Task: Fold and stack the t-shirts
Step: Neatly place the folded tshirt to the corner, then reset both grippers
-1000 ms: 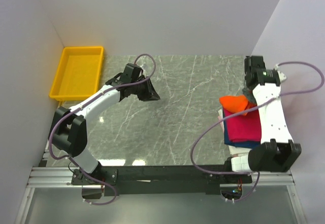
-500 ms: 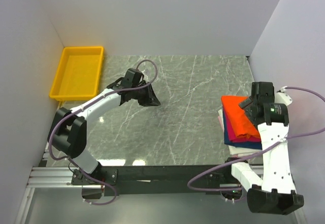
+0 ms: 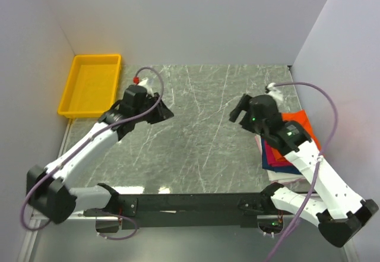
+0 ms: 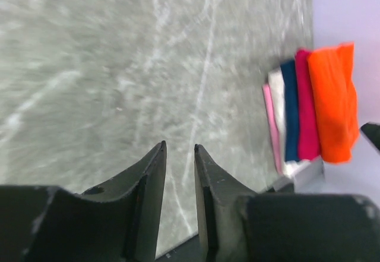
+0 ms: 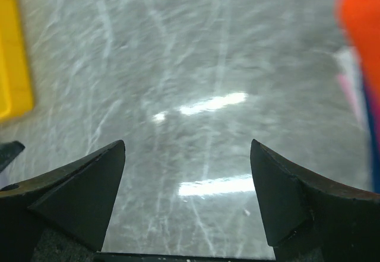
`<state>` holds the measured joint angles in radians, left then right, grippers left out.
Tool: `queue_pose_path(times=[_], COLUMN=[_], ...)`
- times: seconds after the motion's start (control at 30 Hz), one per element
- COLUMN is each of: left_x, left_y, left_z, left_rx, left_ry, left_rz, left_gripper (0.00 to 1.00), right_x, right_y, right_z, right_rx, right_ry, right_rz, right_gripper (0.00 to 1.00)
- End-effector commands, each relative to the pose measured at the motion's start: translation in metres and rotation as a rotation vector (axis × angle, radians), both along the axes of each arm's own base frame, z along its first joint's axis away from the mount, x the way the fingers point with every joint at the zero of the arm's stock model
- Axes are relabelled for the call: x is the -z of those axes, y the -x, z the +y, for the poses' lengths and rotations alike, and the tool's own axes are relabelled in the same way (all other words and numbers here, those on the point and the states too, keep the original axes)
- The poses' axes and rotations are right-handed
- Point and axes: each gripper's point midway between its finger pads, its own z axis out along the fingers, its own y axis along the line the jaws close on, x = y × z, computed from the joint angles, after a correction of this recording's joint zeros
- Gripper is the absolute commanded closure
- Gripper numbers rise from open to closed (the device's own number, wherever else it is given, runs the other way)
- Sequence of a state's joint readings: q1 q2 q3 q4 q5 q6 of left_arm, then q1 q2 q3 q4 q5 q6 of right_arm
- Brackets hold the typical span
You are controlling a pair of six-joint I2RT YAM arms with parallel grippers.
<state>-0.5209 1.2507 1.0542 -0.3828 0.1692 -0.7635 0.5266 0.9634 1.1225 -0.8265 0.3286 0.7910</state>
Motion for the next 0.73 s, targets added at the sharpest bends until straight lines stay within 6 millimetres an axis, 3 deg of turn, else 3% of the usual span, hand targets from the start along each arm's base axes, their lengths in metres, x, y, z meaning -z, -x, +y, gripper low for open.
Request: queue_pose_path(times=[0.0, 0.07, 0.1, 0.17, 0.2, 0.47, 0.7], left_x=[-0.001, -0.008, 0.002, -0.001, 0.009, 0.021, 0.014], left_y=[0.001, 0.009, 0.013, 0.019, 0.024, 0.036, 0.034], left_z=[0.040, 0.053, 0.060, 0.073, 0.078, 0.098, 0.096], left_rx=[-0.160, -0.197, -0.220, -0.270, -0.284, -0.349, -0.340], left_ry=[-0.088, -0.082, -0.095, -0.087, -0.096, -0.105, -0.111], left_rz=[-0.092, -0.131, -0.121, -0.156, -0.146, -0.164, -0.170], left_gripper=[0.68, 0.66, 0.66, 0.64, 0.64, 0.62, 0.62], right_x=[-0.018, -0.020, -0.012, -0.007, -0.005, 0.015, 0.001], right_y=[-0.017, -0.015, -0.013, -0.011, -0.011, -0.009, -0.007], right_z=[0.036, 0.055, 0.060, 0.066, 0.068, 0.056, 0.047], right_rx=[-0.065, -0.119, -0.138, -0.153, -0.158, -0.131, -0.115], right_ry=[-0.063, -0.074, -0.055, -0.045, -0.045, 0.008, -0.016], right_rz=[-0.157, -0.194, -0.192, -0.205, -0.209, -0.210, -0.288], right_gripper=[0.08, 0.08, 0.08, 0.07, 0.07, 0.06, 0.05])
